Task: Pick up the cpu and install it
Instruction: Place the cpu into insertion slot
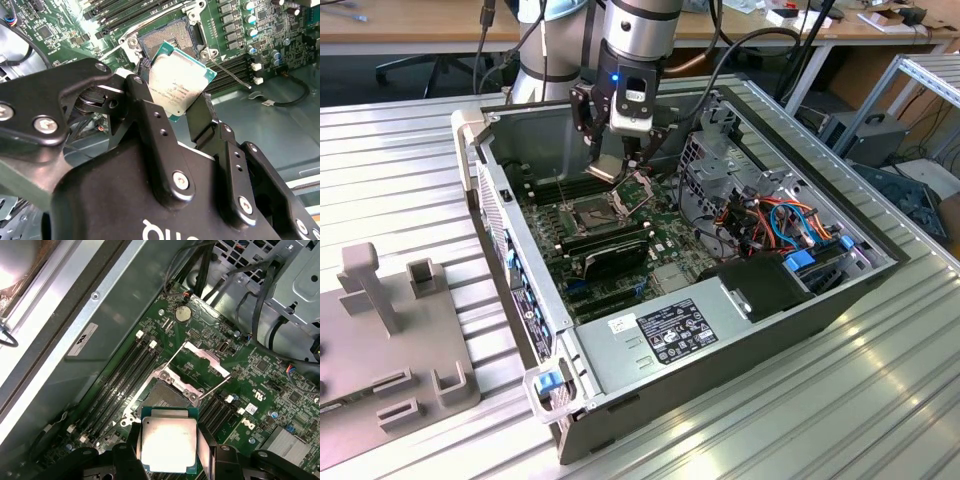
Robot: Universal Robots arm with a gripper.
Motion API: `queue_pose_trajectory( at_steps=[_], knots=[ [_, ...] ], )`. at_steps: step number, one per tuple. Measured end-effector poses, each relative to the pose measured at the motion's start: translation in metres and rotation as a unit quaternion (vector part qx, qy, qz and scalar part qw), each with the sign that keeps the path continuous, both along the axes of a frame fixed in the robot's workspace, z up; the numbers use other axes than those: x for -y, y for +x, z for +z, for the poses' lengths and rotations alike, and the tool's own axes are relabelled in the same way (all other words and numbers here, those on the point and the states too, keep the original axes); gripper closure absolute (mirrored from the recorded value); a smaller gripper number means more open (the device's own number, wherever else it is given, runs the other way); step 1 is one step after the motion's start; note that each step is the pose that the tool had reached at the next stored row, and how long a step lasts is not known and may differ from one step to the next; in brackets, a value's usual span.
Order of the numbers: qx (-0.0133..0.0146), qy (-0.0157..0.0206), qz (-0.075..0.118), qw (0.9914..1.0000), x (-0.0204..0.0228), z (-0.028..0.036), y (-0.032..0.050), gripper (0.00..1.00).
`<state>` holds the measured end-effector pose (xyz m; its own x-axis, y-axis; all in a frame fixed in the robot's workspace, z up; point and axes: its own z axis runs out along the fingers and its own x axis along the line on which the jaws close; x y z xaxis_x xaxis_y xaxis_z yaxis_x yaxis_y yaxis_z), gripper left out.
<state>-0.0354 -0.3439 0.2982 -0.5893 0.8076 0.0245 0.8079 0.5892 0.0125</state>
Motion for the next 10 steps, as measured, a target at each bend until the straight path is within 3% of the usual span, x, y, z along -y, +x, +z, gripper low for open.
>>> queue_pose_trajectory(
  at_steps=[3, 5, 10],
  knots=[
    [0.0001, 0.0001, 0.000, 1.00000, 0.0000, 0.0004, 0.0000, 0.45],
    [0.0000, 0.0000, 0.000, 1.00000, 0.0000, 0.0048, 0.0000, 0.45],
    [0.0000, 0.0000, 0.000, 1.00000, 0.0000, 0.0053, 0.0000, 0.45]
  ],
)
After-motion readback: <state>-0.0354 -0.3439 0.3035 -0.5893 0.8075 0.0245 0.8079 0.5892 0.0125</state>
